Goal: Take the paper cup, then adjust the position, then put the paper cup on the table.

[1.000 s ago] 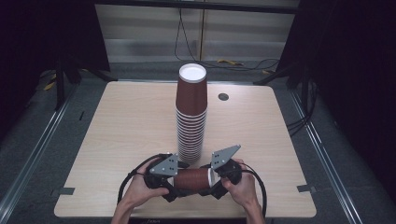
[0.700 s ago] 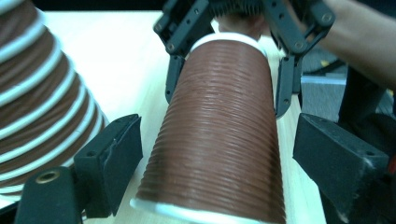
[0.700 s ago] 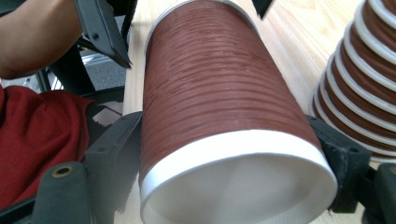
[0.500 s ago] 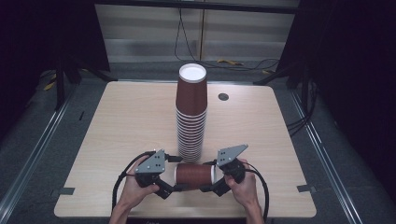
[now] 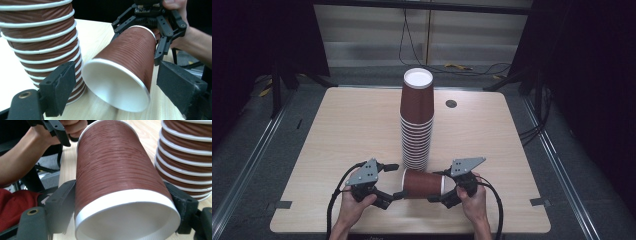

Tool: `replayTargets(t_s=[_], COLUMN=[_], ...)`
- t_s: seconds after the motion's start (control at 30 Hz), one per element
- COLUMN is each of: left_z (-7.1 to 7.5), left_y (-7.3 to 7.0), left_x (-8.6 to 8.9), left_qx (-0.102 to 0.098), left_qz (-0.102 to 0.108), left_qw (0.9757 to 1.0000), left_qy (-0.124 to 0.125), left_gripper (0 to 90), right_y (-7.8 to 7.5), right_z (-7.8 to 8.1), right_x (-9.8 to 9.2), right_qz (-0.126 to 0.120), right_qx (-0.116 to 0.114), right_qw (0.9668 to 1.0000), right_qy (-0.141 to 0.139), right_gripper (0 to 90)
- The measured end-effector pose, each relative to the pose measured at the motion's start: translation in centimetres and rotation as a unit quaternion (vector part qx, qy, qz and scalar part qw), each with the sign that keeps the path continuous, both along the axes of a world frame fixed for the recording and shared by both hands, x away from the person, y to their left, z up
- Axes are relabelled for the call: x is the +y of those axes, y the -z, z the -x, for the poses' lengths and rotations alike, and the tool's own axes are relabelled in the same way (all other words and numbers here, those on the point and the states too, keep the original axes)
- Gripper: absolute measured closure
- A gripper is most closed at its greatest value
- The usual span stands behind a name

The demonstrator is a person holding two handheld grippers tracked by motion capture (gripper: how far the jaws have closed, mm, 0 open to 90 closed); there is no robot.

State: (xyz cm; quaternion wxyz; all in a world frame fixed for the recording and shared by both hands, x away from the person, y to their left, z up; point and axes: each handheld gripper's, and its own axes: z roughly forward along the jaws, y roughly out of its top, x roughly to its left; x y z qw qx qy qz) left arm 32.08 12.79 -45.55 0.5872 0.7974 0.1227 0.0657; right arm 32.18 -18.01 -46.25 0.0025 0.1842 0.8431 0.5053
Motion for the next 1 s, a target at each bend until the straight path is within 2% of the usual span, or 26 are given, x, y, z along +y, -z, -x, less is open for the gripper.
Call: replayTargets(t_s=[0.2,0.43,0.57,0.67,0.83,1.0], left_z=[0.0,0.5,0.5,0.3,0.1,-0.2], left_y=[0.4,0.3,0.7,0.9,0.9,1.0], left_x=[0.1,0.0,0.0,0.0,0.0,-0.1], left_qx=[0.015,0.008,0.010,0.016,0.018,0.022], left_qz=[0.010,0.018,0.017,0.026,0.030,0.034], left_qw=[0.9998,0.9998,0.9998,0.9995,0.9994,0.9992], left_qy=[-0.002,-0.003,-0.004,-0.004,-0.001,0.001], left_gripper=[15.6,15.5,15.6,15.5,15.5,15.4], right_y=[0.4,1.0,1.3,1.4,1.3,1.4], right_z=[0.0,0.1,0.1,0.1,0.0,-0.2], right_x=[0.2,-0.3,-0.5,-0.5,-0.5,-0.4], right_qz=[-0.008,-0.032,-0.057,-0.063,-0.081,-0.091], right_qx=[0.001,-0.002,-0.003,-0.003,-0.008,-0.001], right_qw=[1.0000,0.9995,0.9984,0.9980,0.9967,0.9958], right_qy=[-0.001,0.005,0.004,0.004,0.001,-0.007], right_gripper=[20.2,20.3,20.3,20.2,20.3,20.3])
